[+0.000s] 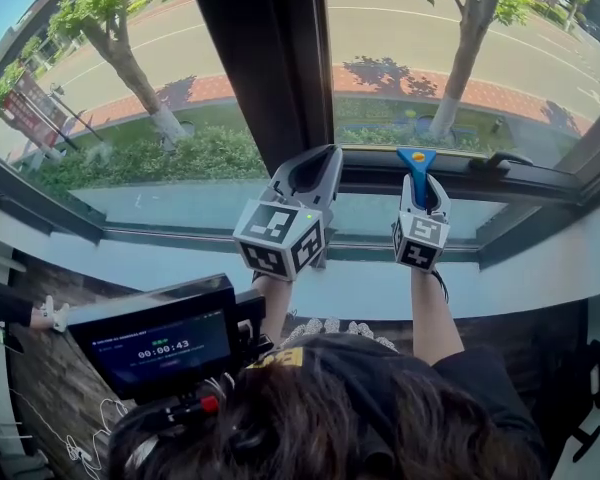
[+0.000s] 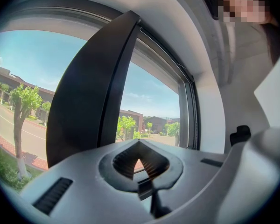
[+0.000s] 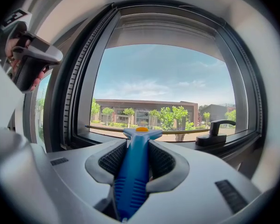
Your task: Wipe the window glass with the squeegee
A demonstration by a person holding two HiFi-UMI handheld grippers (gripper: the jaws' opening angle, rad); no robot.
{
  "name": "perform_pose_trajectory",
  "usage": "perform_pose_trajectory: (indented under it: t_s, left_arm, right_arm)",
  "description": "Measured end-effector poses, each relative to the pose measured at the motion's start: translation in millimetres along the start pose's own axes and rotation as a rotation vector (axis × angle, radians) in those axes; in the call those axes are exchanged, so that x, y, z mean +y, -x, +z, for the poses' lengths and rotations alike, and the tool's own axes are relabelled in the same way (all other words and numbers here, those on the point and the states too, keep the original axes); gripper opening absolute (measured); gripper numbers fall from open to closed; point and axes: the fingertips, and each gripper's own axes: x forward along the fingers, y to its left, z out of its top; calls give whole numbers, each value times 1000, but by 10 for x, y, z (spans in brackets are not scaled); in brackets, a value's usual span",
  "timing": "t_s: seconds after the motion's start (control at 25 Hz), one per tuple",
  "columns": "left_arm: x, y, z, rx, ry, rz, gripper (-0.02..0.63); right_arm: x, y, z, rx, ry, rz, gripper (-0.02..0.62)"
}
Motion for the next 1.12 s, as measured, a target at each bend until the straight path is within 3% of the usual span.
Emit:
perform_pose_trajectory:
  t_s: [0.6, 0.76, 0.96, 1.12]
  left_arm:
    - [-79, 64, -78, 4, 9, -38, 2]
    - [-122, 98, -108, 8, 4, -62, 2]
    - [-66, 102, -126, 16, 15, -50, 2]
    - [-406, 368, -95, 4, 4, -37, 2]
  right_arm:
    - [-109, 462, 415, -104, 19, -15, 141]
    - [-45, 627, 562, -120, -32, -24, 141]
    - [-169, 663, 524, -126, 16, -53, 141]
    - [-325, 1118, 546, -140, 18, -55, 141]
